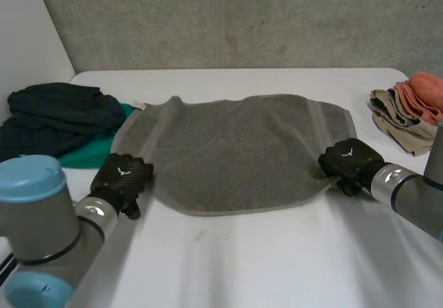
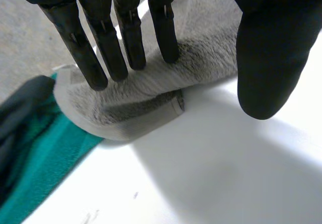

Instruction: Fold the laundry.

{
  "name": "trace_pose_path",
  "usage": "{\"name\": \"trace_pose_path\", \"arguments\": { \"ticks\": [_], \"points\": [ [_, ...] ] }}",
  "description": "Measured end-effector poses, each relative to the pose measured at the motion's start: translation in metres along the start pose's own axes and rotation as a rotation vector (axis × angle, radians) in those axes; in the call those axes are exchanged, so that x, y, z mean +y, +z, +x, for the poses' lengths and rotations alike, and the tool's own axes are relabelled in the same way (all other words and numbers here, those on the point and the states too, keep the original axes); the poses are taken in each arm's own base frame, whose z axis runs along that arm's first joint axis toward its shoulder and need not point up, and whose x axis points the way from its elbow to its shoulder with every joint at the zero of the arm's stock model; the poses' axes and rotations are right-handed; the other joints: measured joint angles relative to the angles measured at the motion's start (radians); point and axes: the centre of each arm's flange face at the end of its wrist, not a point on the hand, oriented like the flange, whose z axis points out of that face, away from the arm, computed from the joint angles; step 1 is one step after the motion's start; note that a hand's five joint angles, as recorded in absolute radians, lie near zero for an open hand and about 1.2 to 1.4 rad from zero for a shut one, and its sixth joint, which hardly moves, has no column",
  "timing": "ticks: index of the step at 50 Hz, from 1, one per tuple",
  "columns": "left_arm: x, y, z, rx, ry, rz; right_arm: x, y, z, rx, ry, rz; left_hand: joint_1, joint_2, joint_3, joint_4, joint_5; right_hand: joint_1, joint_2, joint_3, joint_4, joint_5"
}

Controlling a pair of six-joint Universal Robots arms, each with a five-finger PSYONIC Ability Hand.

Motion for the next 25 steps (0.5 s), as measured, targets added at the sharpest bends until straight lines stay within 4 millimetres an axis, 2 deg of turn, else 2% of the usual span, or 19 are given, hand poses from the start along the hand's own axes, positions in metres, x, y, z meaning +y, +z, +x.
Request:
{"name": "trace_pose_path", "arguments": {
  "ticks": [3, 7, 15, 24, 25],
  "points": [
    [0.003, 0.016, 0.001, 0.003, 0.001, -0.002, 0.001, 0.000, 0.000, 0.000, 0.002, -0.003, -0.050, -0.069, -0.063, -0.071, -0.072, 0.000, 0.000, 0.000, 0.000, 0.000],
    [-0.004, 0.033, 0.002, -0.004, 0.004, 0.029, 0.002, -0.001, 0.000, -0.002, 0.005, -0.008, -0.147, -0.173, -0.172, -0.179, -0.181, 0.000, 0.000, 0.000, 0.000, 0.000],
    [-0.021, 0.055, 0.006, -0.012, 0.017, 0.100, 0.005, -0.002, -0.003, -0.008, 0.008, -0.017, -0.147, -0.178, -0.177, -0.179, -0.182, 0.000, 0.000, 0.000, 0.000, 0.000],
    [-0.025, 0.075, 0.011, -0.013, 0.026, 0.118, 0.006, -0.002, -0.003, -0.010, 0.009, -0.020, -0.140, -0.155, -0.153, -0.150, -0.138, 0.000, 0.000, 0.000, 0.000, 0.000],
    [-0.025, 0.078, 0.010, -0.015, 0.026, 0.121, 0.006, -0.002, -0.003, -0.010, 0.009, -0.020, -0.077, -0.092, -0.093, -0.085, -0.078, 0.000, 0.000, 0.000, 0.000, 0.000]
  ]
}}
